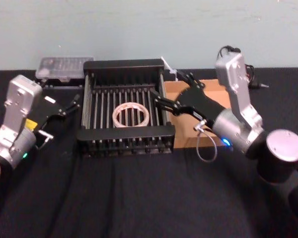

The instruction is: Pick up the white tape and place it into the black box , Pick up the silver tape and place it into the brown box.

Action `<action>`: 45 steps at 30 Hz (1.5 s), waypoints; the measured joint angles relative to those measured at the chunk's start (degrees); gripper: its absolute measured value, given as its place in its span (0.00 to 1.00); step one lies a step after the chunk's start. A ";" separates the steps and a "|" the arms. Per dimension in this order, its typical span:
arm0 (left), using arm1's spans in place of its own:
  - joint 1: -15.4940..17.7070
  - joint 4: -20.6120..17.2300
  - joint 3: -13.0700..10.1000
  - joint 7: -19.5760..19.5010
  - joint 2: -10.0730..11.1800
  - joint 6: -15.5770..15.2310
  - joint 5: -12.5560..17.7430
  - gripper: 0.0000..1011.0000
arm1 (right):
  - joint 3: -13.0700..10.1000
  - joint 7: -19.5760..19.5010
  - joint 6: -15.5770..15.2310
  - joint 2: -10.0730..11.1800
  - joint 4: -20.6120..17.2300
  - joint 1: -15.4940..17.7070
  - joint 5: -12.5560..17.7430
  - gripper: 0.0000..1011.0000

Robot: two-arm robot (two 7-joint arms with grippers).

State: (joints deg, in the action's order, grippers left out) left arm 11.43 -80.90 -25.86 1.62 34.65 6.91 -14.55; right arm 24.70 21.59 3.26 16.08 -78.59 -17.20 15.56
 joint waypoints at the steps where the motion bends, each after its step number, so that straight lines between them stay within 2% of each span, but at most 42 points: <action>1: 0.00 0.00 0.00 0.00 0.00 0.00 0.00 0.99 | 0.00 0.00 0.00 0.00 0.00 0.00 0.00 0.99; 5: 0.00 0.00 0.00 0.00 0.00 0.00 0.00 0.99 | -1.66 -2.79 0.69 0.49 -3.42 4.03 -1.01 0.99; 10: 0.00 0.00 0.00 0.00 0.00 0.00 0.00 0.99 | -3.88 -5.40 1.19 0.04 -5.50 7.66 -1.08 0.99; 17: 0.00 0.00 0.00 0.00 0.00 0.00 0.00 0.99 | -5.65 -8.50 2.65 -0.57 -6.83 10.80 -2.85 0.99; 26: 0.00 0.00 0.00 0.00 0.00 0.00 0.00 0.99 | -7.92 -13.36 3.73 -1.38 -8.93 15.48 -6.70 0.99; 34: 0.00 0.00 0.00 0.00 0.00 0.00 0.00 0.99 | -9.99 -14.22 3.81 -1.79 -9.30 17.50 -7.34 0.99; 45: 0.00 0.00 0.00 0.00 0.00 0.00 0.00 0.99 | -11.52 -11.94 2.58 -1.85 -9.23 19.04 -7.23 0.99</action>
State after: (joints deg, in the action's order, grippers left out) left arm 11.43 -80.90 -25.86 1.62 34.64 6.91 -14.55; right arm 13.18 9.66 5.84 14.23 -87.82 1.84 8.33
